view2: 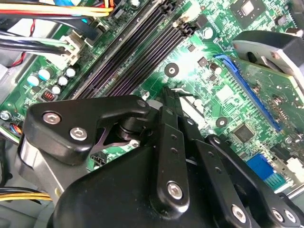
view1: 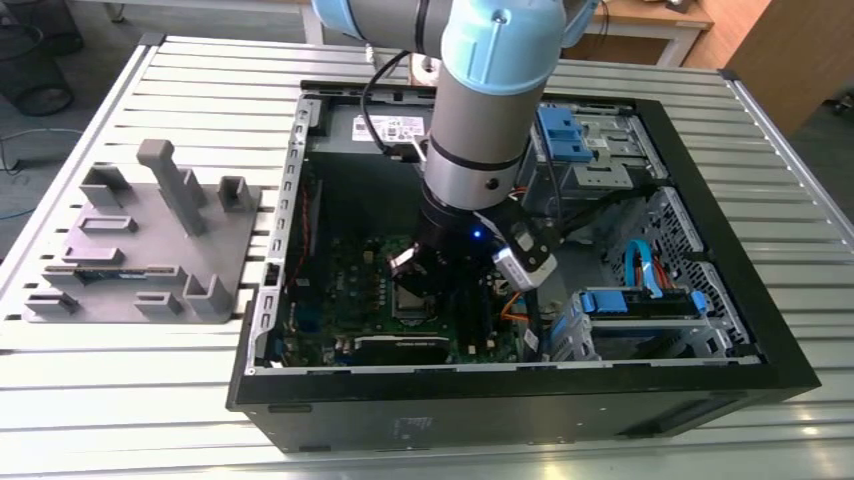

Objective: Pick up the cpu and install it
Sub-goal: 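Install the first cpu locking lever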

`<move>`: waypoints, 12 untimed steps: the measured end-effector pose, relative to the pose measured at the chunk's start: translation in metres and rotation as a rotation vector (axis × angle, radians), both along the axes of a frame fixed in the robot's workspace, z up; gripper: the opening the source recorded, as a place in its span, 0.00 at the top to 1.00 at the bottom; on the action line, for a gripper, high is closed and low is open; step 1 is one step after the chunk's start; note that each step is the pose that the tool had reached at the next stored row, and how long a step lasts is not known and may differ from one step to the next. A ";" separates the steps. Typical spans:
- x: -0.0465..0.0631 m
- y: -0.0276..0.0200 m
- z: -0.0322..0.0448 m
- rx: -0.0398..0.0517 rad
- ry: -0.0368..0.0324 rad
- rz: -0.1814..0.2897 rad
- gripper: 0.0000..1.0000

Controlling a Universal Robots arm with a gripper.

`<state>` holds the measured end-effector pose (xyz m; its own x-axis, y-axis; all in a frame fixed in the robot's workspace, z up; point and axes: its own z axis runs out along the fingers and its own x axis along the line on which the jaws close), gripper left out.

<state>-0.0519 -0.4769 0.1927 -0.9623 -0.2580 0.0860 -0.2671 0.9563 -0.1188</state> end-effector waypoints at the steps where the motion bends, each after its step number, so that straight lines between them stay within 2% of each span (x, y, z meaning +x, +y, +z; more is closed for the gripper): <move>1: 0.000 -0.0003 -0.0001 0.0001 -0.0001 -0.002 0.89; 6: 0.001 -0.0014 -0.0001 -0.0001 -0.0001 -0.007 0.89; 12: 0.001 -0.0068 -0.0003 -0.0002 -0.0001 -0.007 0.89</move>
<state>-0.0508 -0.4837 0.1924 -0.9640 -0.2516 0.0860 -0.2607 0.9581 -0.1190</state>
